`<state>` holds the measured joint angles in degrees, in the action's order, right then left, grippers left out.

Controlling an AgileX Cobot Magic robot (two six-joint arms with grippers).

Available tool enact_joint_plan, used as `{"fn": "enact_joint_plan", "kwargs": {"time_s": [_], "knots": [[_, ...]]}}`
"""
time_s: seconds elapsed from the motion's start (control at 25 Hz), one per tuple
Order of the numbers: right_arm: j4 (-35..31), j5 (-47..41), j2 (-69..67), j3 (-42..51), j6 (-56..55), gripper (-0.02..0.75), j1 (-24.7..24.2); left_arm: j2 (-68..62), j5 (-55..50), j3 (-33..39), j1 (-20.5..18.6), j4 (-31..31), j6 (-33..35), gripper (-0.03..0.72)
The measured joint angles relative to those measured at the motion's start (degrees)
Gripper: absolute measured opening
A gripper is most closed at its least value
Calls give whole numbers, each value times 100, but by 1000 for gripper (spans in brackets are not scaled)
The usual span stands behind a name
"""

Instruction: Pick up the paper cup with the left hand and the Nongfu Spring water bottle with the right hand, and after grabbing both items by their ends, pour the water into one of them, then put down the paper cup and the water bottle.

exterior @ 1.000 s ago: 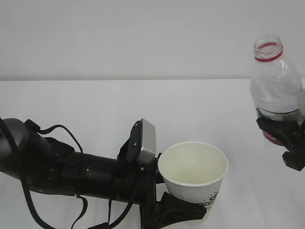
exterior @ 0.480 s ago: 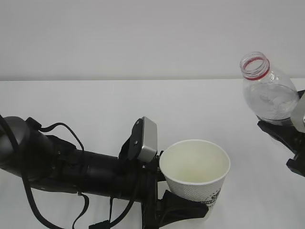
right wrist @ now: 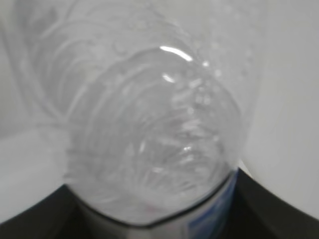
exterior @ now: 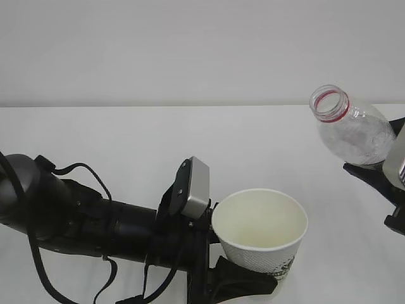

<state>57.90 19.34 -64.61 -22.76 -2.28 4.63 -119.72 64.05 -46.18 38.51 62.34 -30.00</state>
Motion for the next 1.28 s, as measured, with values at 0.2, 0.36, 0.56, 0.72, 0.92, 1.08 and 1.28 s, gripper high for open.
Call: {"fn": "enact_joint_plan", "kwargs": {"time_s": [0.2, 0.36, 0.56, 0.72, 0.92, 1.08, 1.28], "knots": [[0, 0, 0, 0, 178, 461, 0, 0, 112, 0, 0, 14, 0, 524], [0, 0, 0, 0, 405, 461, 0, 0, 121, 0, 0, 14, 0, 524], [0, 0, 0, 0, 703, 461, 0, 0, -79, -12, 0, 14, 0, 524], [0, 22, 0, 0, 988, 461, 0, 0, -207, -60, 0, 14, 0, 523], [0, 45, 0, 0, 1250, 461, 0, 0, -216, -60, 0, 14, 0, 522], [0, 49, 0, 0, 1499, 461, 0, 0, -204, -69, 0, 14, 0, 522], [0, 49, 0, 0, 1787, 461, 0, 0, -87, -87, 0, 14, 0, 522]]}}
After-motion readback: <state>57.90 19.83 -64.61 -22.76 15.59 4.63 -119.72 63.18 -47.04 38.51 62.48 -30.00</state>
